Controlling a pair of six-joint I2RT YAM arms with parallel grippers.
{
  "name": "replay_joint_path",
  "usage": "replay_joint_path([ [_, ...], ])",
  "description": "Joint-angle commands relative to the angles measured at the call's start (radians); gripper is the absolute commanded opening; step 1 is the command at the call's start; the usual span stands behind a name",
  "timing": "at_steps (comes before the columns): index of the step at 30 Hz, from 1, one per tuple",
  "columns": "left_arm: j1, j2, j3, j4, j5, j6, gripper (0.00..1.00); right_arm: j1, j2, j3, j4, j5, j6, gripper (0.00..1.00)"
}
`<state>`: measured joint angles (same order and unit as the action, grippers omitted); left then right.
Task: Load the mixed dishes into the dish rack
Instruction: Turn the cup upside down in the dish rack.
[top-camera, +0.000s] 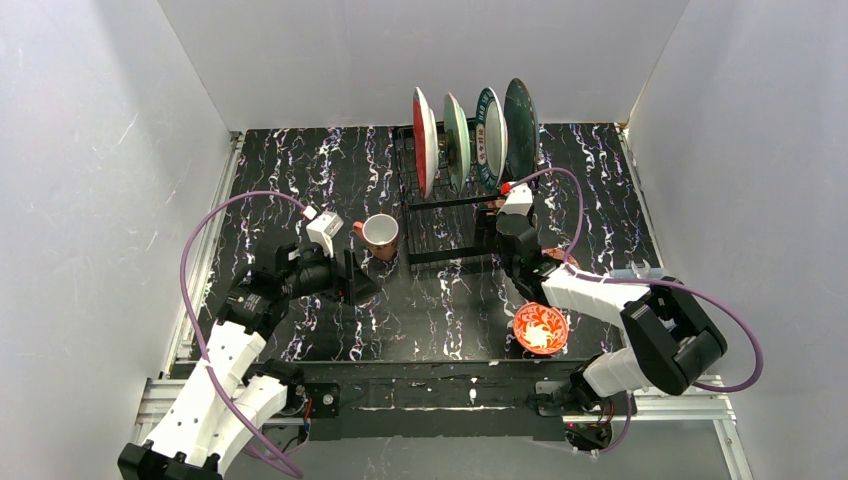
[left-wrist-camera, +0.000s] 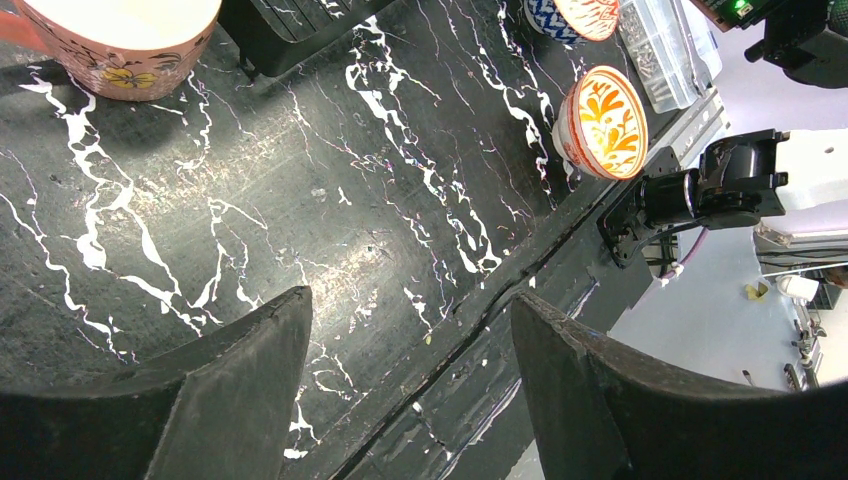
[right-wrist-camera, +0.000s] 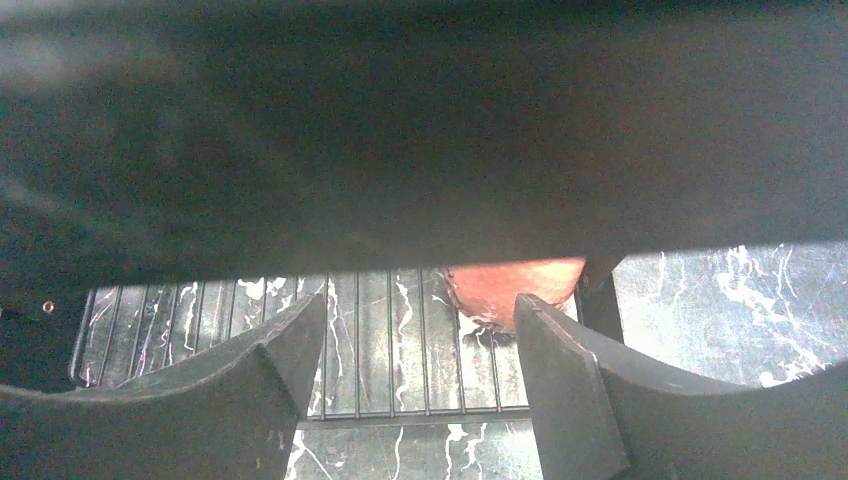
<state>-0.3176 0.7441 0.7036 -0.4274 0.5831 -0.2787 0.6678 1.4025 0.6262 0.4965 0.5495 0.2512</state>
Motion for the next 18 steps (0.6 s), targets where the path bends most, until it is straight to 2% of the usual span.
replay_joint_path([
  [1, -0.004, 0.000, 0.032, -0.014, -0.001, 0.019, 0.71, -0.007, -0.028, 0.034, -0.019, -0.006, 0.007, 0.78],
  [11, -0.004, 0.001, 0.034, -0.016, -0.034, 0.004, 0.75, -0.007, -0.132, 0.039, -0.090, -0.044, 0.007, 0.79],
  [18, -0.003, 0.015, 0.051, -0.031, -0.125, -0.021, 0.79, -0.007, -0.210, 0.053, -0.183, -0.103, -0.014, 0.79],
])
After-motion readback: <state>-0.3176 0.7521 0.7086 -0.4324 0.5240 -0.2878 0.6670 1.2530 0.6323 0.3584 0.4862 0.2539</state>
